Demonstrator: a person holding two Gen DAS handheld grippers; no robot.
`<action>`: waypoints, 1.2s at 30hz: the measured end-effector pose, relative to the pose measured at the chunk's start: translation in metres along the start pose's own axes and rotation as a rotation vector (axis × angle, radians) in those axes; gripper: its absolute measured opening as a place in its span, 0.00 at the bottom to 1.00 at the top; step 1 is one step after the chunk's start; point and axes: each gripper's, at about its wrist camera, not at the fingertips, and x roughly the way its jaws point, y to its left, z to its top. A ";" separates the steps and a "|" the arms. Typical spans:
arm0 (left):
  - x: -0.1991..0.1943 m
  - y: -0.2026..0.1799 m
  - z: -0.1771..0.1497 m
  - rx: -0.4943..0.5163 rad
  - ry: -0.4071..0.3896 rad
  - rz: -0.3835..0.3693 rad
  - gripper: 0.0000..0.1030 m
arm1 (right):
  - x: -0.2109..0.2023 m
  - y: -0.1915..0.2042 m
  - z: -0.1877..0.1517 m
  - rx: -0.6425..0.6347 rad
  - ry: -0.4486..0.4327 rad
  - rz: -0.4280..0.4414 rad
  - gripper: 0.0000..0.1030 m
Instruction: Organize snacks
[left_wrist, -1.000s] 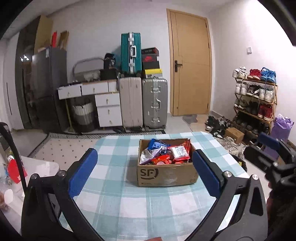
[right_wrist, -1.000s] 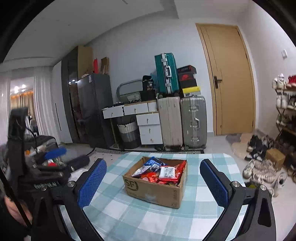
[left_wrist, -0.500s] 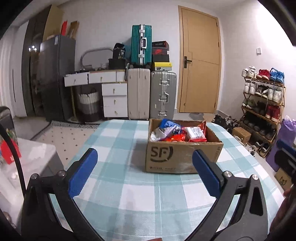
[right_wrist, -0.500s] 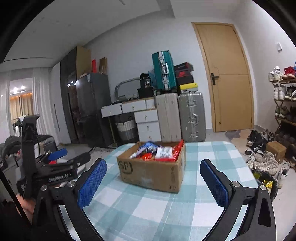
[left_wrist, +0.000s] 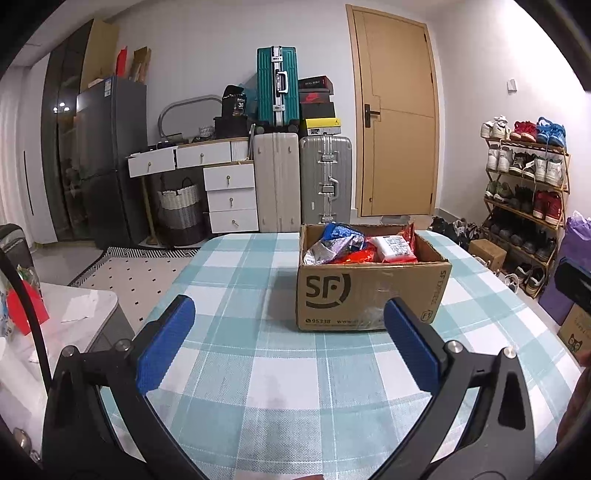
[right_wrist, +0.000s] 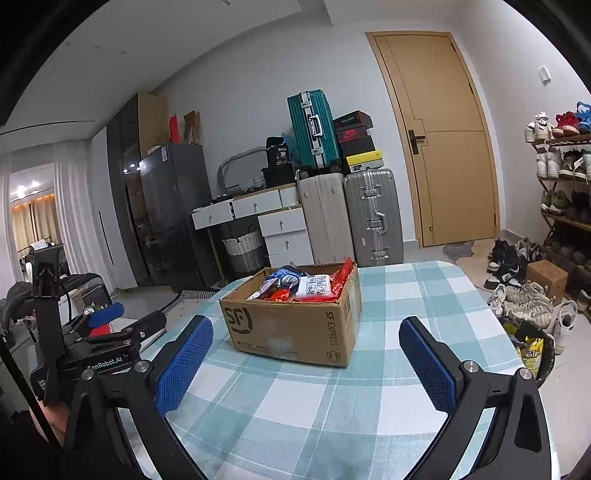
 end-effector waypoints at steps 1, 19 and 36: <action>0.000 0.000 -0.001 0.004 -0.001 0.001 0.99 | 0.000 0.000 0.000 0.001 -0.003 0.004 1.00; 0.000 -0.005 -0.007 -0.008 -0.005 0.036 0.99 | -0.011 -0.007 0.001 0.037 -0.008 0.008 1.00; -0.002 -0.003 -0.009 -0.015 -0.005 0.023 0.99 | -0.010 -0.008 -0.001 0.048 -0.001 0.014 1.00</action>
